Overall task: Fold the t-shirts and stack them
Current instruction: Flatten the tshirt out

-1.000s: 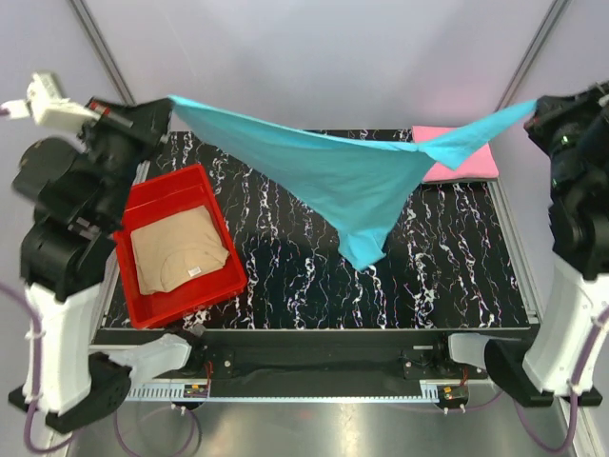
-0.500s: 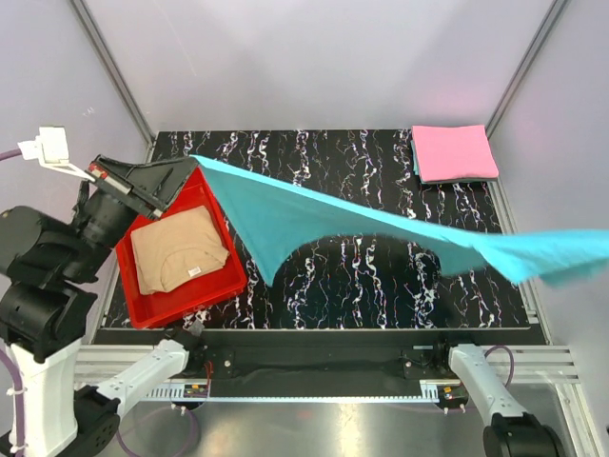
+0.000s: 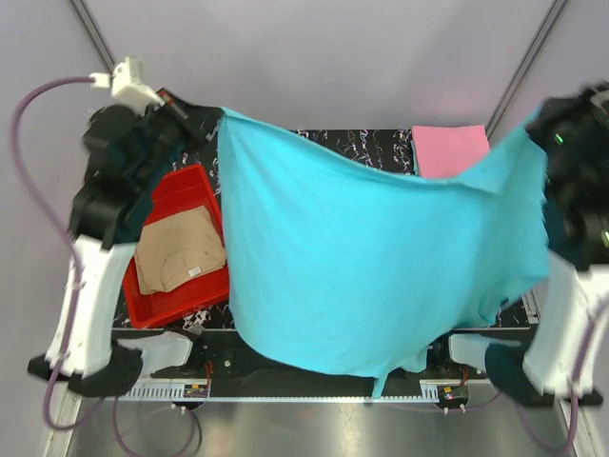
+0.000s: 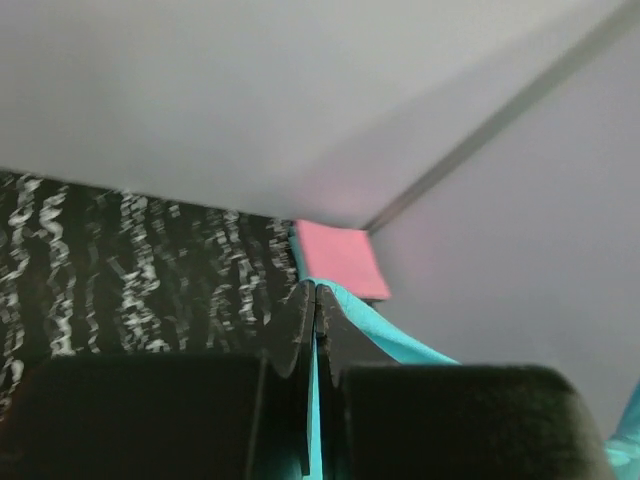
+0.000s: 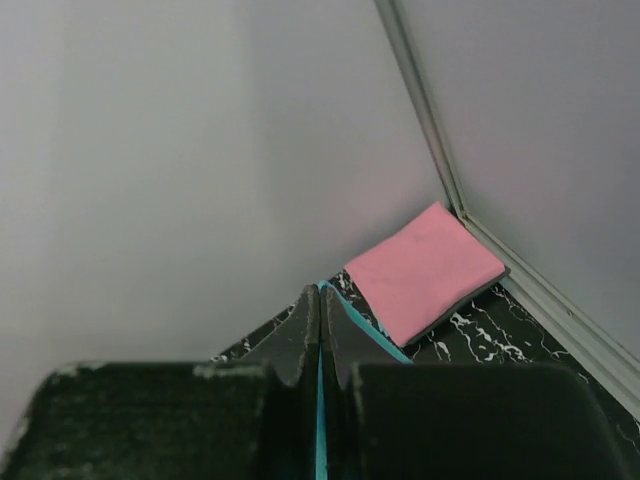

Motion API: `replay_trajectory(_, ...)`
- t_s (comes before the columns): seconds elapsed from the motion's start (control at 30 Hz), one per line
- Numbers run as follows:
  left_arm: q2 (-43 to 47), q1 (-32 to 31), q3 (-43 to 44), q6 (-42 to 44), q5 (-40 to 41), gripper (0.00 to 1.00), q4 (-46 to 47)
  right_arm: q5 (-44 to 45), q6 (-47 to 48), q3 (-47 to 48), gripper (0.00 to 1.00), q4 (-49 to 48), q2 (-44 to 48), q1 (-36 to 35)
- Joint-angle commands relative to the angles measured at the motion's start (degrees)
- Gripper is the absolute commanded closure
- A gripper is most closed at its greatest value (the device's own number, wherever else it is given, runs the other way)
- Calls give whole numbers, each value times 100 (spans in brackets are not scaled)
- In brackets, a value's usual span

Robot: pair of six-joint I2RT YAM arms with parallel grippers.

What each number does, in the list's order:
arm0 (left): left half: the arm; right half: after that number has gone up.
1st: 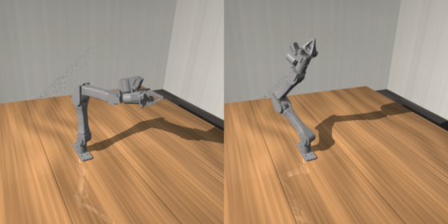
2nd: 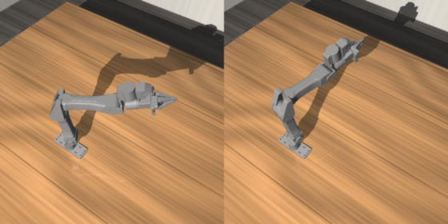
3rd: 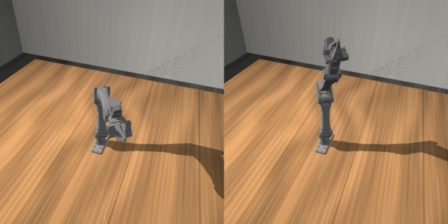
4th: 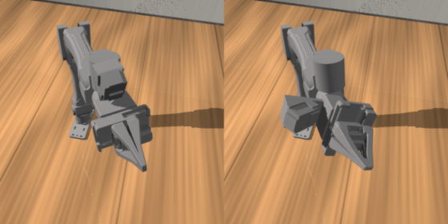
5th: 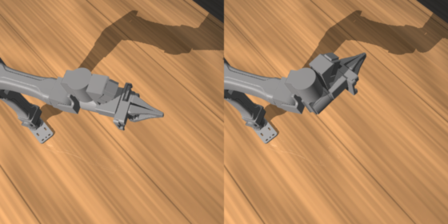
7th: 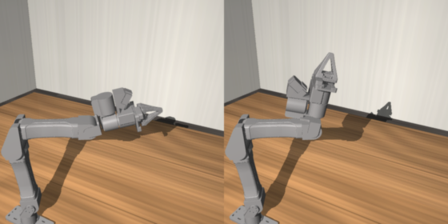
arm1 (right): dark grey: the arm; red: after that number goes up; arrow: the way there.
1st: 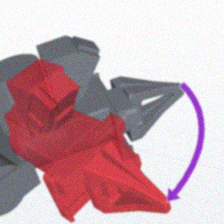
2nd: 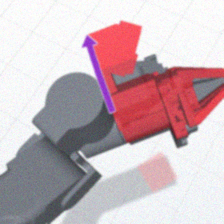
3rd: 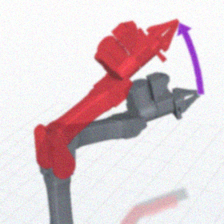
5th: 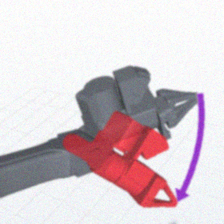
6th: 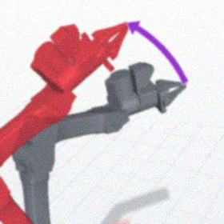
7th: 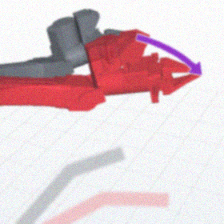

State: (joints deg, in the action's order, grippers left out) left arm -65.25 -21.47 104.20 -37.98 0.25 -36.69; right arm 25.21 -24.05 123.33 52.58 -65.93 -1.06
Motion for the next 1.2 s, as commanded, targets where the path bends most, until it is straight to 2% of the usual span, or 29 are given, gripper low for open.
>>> replay_trajectory(0.0, -716, 529, -14, -51, 336, 100, 450, -552, 542, 33, 100, -695, -955, 1)
replay_trajectory(0.07, -1083, 923, 100, -359, 11, 100, 820, -815, 752, 296, 100, -993, -1332, 9)
replay_trajectory(0.17, -1401, 1425, 241, -833, -867, 100, 1303, -685, 1181, 709, 100, -1284, -1772, 1)
replay_trajectory(0.27, -1368, 1506, 276, -878, -1080, 100, 1611, -422, 1368, 1097, 100, -1355, -1941, 9)
replay_trajectory(0.4, -1122, 1506, 39, -799, -1544, 100, 1814, -868, 1377, 1360, 100, -1206, -1853, 9)
replay_trajectory(0.6, -234, 1488, -787, -615, -1519, 100, 1920, -606, 1403, 1194, 100, -881, -1221, 1)
replay_trajectory(0.73, 249, 1453, -1190, -807, -1774, 100, 1832, -202, 1535, 888, 100, -714, -800, 1)
replay_trajectory(0.87, 1031, 1111, -1578, -939, -1801, 100, 1841, 466, 1544, 903, 100, -460, -141, 1)
replay_trajectory(1.03, 1742, 961, -1667, -1106, -2072, 100, 1647, 766, 1272, 1545, 100, 348, 412, 9)
replay_trajectory(1.17, 1858, 961, -1140, -712, -1942, 100, 1033, 1134, 1210, 1966, 100, 622, 476, -78)
